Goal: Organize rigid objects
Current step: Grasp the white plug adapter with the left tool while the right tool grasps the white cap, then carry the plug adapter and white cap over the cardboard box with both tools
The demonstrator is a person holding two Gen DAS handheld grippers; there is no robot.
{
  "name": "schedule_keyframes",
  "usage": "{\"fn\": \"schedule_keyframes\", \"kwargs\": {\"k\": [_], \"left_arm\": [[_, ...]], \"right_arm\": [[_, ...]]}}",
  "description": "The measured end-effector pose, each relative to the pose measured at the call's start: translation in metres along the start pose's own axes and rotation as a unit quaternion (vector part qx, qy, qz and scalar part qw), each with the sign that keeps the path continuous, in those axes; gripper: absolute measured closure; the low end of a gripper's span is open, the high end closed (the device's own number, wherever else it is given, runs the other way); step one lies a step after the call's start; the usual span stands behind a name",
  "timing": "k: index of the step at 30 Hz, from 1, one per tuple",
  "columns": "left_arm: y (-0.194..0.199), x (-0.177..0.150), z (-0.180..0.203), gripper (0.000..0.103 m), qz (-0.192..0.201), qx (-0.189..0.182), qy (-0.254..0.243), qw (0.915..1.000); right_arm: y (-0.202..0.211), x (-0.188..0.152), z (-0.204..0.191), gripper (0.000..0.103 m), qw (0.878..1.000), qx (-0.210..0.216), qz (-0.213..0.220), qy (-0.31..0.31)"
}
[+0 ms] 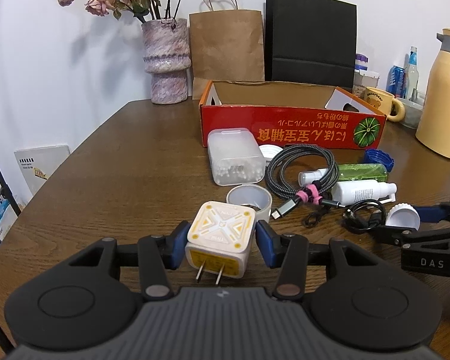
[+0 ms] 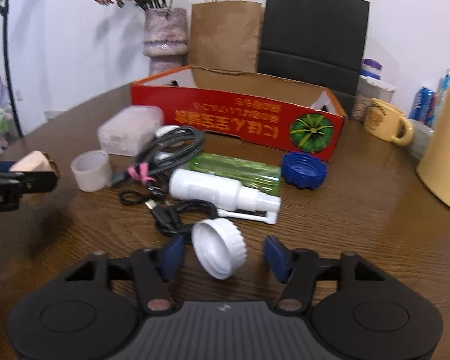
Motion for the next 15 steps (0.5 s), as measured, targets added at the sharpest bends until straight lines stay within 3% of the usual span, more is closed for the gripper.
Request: {"fn": "schedule_keyframes", "kwargs": {"k": [2, 4, 15], "left_arm": [[0.002, 0.001, 0.001, 0.054, 0.003, 0.001, -0.001, 1.0], [0.004, 0.003, 0.001, 0.054, 0.006, 0.001, -0.001, 1.0], [0.015, 0.018, 0.005, 0.054, 0.026, 0.005, -0.007, 0.9996]], "right_arm": [[0.001, -0.001, -0.003, 0.077, 1.0, 0.008, 0.0, 0.003], [0.002, -0.002, -0.004, 0.088, 1.0, 0.007, 0.001, 0.005], [0.026, 0.016, 0.004, 0.088, 0.999, 0.009, 0.044, -0.006]]}}
Point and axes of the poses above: each gripper's, at about its wrist camera, not at the fingertips, and y roughly against the way its jaws point, z to its right, x to its top, the point moved 10 cm from there along -y, roughly the way its jaws point, and after that the axes turned 11 degrees about x, right-handed, at the moved point
